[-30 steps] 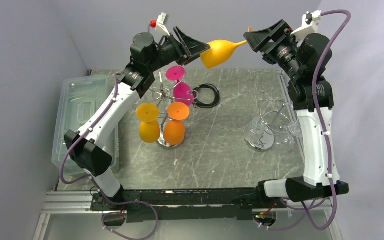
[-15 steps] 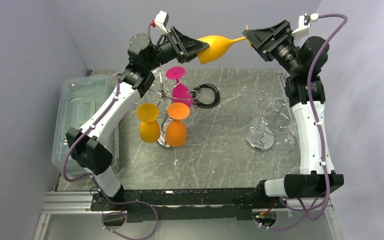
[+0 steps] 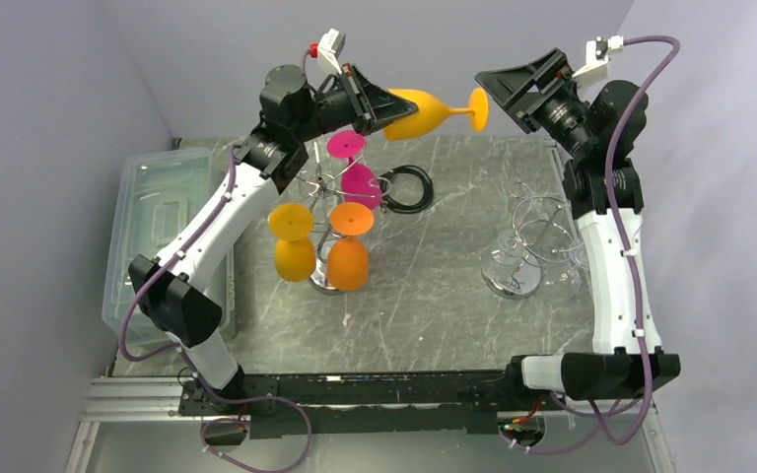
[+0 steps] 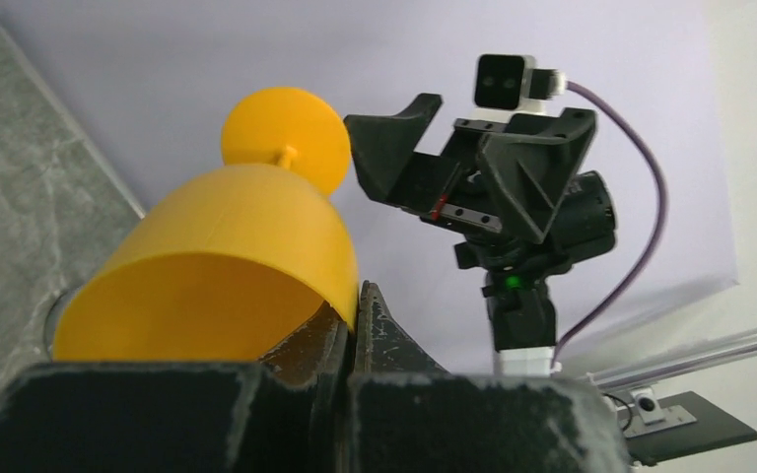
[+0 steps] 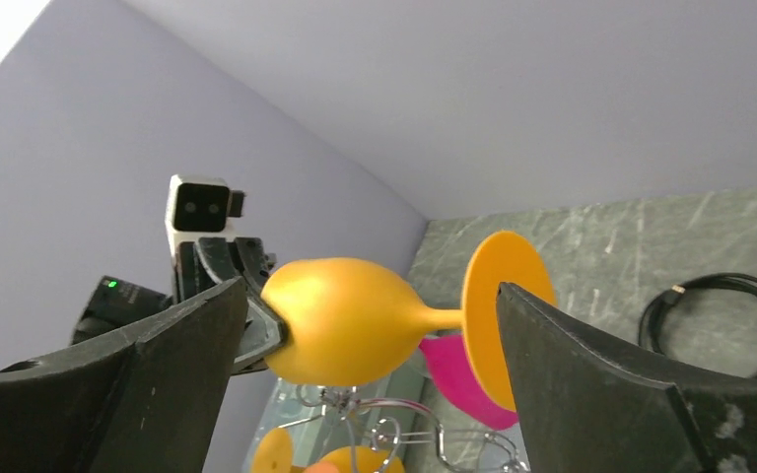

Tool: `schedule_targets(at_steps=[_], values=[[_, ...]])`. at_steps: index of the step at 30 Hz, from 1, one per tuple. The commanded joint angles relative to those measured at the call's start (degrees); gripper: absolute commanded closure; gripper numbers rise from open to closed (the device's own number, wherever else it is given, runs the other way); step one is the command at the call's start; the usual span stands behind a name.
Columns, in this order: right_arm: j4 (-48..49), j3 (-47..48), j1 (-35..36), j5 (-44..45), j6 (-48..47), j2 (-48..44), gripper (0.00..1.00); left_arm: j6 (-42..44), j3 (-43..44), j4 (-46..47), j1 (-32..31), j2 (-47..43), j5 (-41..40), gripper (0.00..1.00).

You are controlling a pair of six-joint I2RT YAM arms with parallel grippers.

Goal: Take the wine glass off the wine glass rack
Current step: Place the wine glass at the center of the board.

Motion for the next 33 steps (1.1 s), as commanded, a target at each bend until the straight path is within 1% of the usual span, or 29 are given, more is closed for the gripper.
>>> schedule_targets(at_steps=[1, 4, 8, 10, 13, 17, 20, 23, 26, 30, 33], values=[[-7.59, 0.18, 0.01, 5.41, -7.17, -3.71, 0.0, 10.33, 6.53, -9.59, -1.69, -3.74, -2.23, 1.0], [-13.45, 1.02, 0.01, 10.91, -11.59, -5.03, 0.0, 16.32, 11.62, -16.87, -3.69, -2.71, -2.85, 1.0], [-18.85, 0.94, 0.01, 15.92, -15.93, -5.78, 0.0, 24.87, 21.09, -29.34, -7.78, -0.23, -4.3, 1.0], [-20.77, 0.86, 0.06, 17.27, -17.65, -5.95, 0.0, 29.55, 25.05, -37.04, -10.42, 0.72, -6.47, 1.0], [-23.31, 1.55, -0.03, 18.95, -19.32, -5.94, 0.0, 35.81, 28.93, -45.85, -14.85, 0.91, -11.78, 1.0], [-25.72, 2.3, 0.04, 21.29, -21.01, -6.45, 0.0, 42.36, 29.22, -55.11, -20.98, -1.19, -20.59, 1.0], [-27.12, 2.66, 0.04, 22.42, -21.79, -6.63, 0.0, 44.8, 27.19, -60.03, -24.85, -3.23, -27.32, 1.0], [-28.13, 2.68, 0.01, 22.45, -22.14, -7.13, 0.0, 46.38, 24.9, -63.91, -28.53, -4.68, -32.29, 1.0], [-28.26, 1.74, 0.09, 22.5, -22.19, -8.28, 0.0, 47.74, 24.16, -68.21, -32.77, -4.07, -36.72, 1.0], [-29.42, 1.35, 0.1, 22.74, -22.49, -8.65, 0.0, 48.72, 25.83, -74.91, -38.77, -0.74, -41.7, 1.0], [-30.22, 1.0, 0.06, 23.22, -22.85, -8.81, 0.0, 48.56, 24.7, -76.67, -41.98, 1.05, -43.03, 1.0]])
